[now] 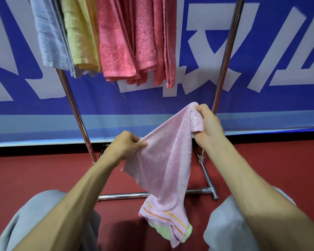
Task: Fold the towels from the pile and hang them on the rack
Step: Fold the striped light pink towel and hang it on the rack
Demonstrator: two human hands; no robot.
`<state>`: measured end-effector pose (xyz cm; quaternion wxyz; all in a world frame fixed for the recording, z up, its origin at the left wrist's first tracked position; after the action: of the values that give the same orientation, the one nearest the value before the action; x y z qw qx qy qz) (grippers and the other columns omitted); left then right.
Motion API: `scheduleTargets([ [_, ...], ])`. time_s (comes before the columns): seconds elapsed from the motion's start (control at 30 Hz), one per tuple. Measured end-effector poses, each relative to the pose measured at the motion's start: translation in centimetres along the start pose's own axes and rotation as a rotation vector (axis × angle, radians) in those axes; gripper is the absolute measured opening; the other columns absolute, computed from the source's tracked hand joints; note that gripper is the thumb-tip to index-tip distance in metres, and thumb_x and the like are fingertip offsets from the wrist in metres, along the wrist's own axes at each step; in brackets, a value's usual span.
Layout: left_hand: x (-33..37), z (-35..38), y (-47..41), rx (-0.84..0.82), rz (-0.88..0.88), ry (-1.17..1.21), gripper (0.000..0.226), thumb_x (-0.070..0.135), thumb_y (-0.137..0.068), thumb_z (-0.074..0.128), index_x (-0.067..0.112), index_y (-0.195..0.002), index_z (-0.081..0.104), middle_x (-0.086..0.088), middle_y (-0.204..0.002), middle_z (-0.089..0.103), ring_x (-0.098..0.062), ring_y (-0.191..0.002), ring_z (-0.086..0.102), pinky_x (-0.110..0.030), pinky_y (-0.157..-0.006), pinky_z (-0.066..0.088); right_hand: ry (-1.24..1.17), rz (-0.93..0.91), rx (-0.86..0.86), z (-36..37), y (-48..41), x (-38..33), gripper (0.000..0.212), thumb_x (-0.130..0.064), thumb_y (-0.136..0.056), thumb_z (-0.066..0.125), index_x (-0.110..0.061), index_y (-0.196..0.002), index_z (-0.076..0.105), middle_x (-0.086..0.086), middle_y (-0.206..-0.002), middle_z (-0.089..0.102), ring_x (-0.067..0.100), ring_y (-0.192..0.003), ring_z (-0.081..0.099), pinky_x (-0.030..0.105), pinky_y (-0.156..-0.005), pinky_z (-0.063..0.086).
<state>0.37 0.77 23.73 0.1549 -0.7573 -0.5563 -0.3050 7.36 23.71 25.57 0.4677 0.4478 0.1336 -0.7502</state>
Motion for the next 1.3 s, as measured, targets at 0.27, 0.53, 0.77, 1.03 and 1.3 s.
scheduleTargets([
  [0.27, -0.3, -0.6, 0.1, 0.041, -0.014, 0.079, 0.029, 0.035, -0.092, 0.054, 0.018, -0.072, 0.064, 0.002, -0.067, 0.058, -0.02, -0.067, 0.053, -0.028, -0.064, 0.042, 0.496, -0.313, 0.059, 0.3, 0.5, -2.2, 0.009, -0.016, -0.087, 0.063, -0.014, -0.094, 0.069, -0.008, -0.08, 0.065, 0.006, -0.073, 0.062, 0.021, -0.065, 0.051],
  [0.53, 0.1, -1.2, 1.4, -0.006, -0.094, 0.546, 0.031, 0.031, -0.087, 0.064, 0.003, -0.074, 0.068, -0.006, -0.065, 0.057, -0.02, -0.056, 0.049, -0.03, -0.061, 0.043, 0.423, -0.085, -0.112, 2.1, 1.3, 2.6, 0.01, -0.01, -0.084, 0.069, -0.009, -0.094, 0.072, 0.006, -0.089, 0.072, 0.015, -0.076, 0.065, 0.027, -0.069, 0.054],
  [0.77, 0.2, -1.2, 1.9, 0.029, -0.167, 0.888, 0.021, 0.006, -0.091, 0.056, 0.001, -0.073, 0.066, -0.001, -0.047, 0.061, -0.014, -0.04, 0.059, -0.022, -0.046, 0.054, 0.601, -0.129, -0.381, 5.3, 3.3, 4.1, 0.019, 0.009, -0.079, 0.066, -0.006, -0.089, 0.073, 0.007, -0.082, 0.075, 0.012, -0.071, 0.069, 0.023, -0.065, 0.056],
  [1.03, 0.3, 0.1, 2.3, 0.043, -0.243, 1.164, 0.02, -0.001, -0.091, 0.054, -0.006, -0.077, 0.068, -0.015, -0.079, 0.073, -0.02, -0.053, 0.067, -0.025, -0.06, 0.06, 0.686, -0.18, -0.37, 5.6, 3.9, 4.7, 0.016, 0.003, -0.082, 0.068, 0.002, -0.098, 0.07, 0.011, -0.08, 0.072, 0.007, -0.06, 0.066, 0.019, -0.057, 0.054],
  [1.3, 0.7, 0.8, 2.1, -0.013, -0.267, 1.363, 0.017, -0.001, -0.094, 0.051, -0.011, -0.093, 0.064, -0.021, -0.073, 0.071, -0.022, -0.059, 0.071, -0.028, -0.062, 0.06, 0.927, -0.333, -0.509, 6.6, 4.8, 5.1, 0.058, 0.005, -0.06, 0.083, -0.022, -0.107, 0.062, -0.003, -0.105, 0.07, 0.012, -0.087, 0.07, 0.031, -0.083, 0.057],
])
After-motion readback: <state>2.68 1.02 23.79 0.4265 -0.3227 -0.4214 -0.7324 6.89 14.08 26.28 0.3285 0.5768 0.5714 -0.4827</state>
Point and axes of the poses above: each hand's wrist, its own y-axis away from the middle knuckle, its own z-axis out of the palm, x = y × z, the point moved 9 cm from there along -y, towards the middle knuckle
